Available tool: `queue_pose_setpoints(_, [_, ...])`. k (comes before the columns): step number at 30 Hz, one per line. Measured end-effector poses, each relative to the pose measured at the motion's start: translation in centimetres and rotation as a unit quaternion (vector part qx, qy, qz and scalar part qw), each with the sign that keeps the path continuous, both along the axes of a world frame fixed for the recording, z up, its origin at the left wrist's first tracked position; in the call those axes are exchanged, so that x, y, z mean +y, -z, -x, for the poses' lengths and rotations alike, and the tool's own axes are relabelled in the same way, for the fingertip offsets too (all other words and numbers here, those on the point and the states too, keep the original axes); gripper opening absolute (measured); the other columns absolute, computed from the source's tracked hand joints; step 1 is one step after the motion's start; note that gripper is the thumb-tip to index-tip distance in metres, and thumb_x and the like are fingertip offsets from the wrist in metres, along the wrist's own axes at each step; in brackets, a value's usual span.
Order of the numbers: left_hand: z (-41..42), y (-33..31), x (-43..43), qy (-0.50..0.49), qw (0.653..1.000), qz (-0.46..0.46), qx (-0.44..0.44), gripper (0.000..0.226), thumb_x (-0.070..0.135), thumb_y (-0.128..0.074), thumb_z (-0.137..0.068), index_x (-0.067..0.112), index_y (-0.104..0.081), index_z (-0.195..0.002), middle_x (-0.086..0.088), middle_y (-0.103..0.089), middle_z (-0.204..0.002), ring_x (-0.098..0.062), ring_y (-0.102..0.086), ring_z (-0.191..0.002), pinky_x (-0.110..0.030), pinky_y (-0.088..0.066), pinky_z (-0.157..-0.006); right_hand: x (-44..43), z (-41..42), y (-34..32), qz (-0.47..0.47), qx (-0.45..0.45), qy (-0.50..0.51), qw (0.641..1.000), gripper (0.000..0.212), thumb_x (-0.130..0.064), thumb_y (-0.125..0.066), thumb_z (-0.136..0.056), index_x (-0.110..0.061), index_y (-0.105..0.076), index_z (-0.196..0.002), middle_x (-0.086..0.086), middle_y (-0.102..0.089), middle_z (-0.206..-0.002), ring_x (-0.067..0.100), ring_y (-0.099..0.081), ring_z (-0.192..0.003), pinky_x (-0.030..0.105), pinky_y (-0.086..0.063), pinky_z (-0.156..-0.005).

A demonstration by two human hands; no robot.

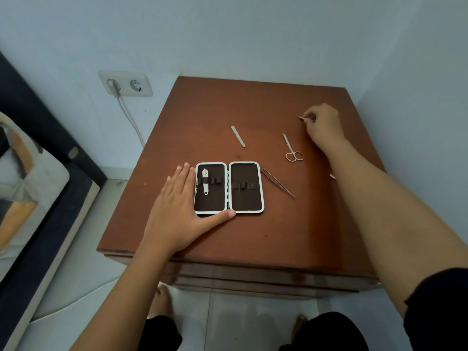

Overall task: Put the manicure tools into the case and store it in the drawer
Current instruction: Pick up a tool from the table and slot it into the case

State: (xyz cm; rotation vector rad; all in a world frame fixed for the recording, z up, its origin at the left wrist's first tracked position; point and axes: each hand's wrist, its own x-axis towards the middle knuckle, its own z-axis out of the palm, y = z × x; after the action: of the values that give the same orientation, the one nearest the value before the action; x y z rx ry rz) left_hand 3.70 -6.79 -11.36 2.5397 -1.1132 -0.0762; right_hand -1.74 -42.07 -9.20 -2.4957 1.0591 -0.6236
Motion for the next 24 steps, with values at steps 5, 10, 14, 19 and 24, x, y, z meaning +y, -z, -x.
queue_pose_setpoints(5, [0.1,-0.2,0.1,0.000,1.000,0.000,0.013,0.126,0.094,-0.028,-0.054,0.015,-0.007,-0.150,0.000,-0.003,-0.160,-0.011,0.002,-0.147,-0.029,0.002,-0.118,5.8,-1.2,-1.4,-0.046,-0.066,-0.043,0.996,0.016,-0.011,-0.052,-0.089,-0.008,-0.066,-0.096,0.016,-0.061,-0.105,0.027,-0.057,-0.096,0.031,-0.043,-0.084])
queue_pose_setpoints(10, [0.3,-0.4,0.2,0.001,1.000,-0.005,0.017,0.124,0.093,-0.028,-0.056,0.015,-0.006,-0.150,-0.001,-0.002,-0.160,-0.012,0.001,-0.147,-0.031,0.001,-0.118,14.2,-1.2,-3.3,-0.161,-0.115,-0.154,0.968,0.006,-0.013,-0.063,-0.082,-0.012,-0.069,-0.083,-0.002,-0.066,-0.077,0.000,-0.061,-0.066,0.010,-0.047,-0.068])
queue_pose_setpoints(14, [0.4,-0.5,0.3,0.010,1.000,0.001,0.020,0.123,0.092,-0.029,-0.058,0.013,-0.005,-0.150,-0.004,-0.003,-0.160,-0.014,0.001,-0.147,-0.031,0.001,-0.118,17.8,-1.0,-3.4,-0.216,-0.051,-0.220,0.950,0.007,-0.017,-0.070,-0.079,-0.017,-0.063,-0.081,0.006,-0.068,-0.078,0.017,-0.065,-0.071,0.028,-0.052,-0.076])
queue_pose_setpoints(19, [0.4,-0.4,0.6,0.023,0.999,0.027,0.033,0.120,0.089,-0.033,-0.062,0.012,-0.005,-0.150,-0.005,-0.003,-0.160,-0.014,0.000,-0.147,-0.032,-0.003,-0.119,19.1,-1.4,-3.4,-0.189,0.012,-0.219,0.957,0.019,-0.021,-0.069,-0.080,-0.019,-0.050,-0.080,0.017,-0.065,-0.092,0.030,-0.063,-0.086,0.039,-0.051,-0.080])
queue_pose_setpoints(24, [0.1,-0.4,0.6,0.031,0.998,0.047,0.038,0.110,0.080,-0.042,-0.071,0.012,-0.008,-0.150,-0.006,-0.006,-0.160,-0.015,-0.002,-0.147,-0.030,-0.002,-0.118,18.8,-2.2,-4.3,-0.142,0.086,-0.241,0.956,0.018,-0.019,-0.067,-0.083,-0.014,-0.050,-0.083,0.012,-0.060,-0.089,0.022,-0.055,-0.082,0.031,-0.044,-0.076])
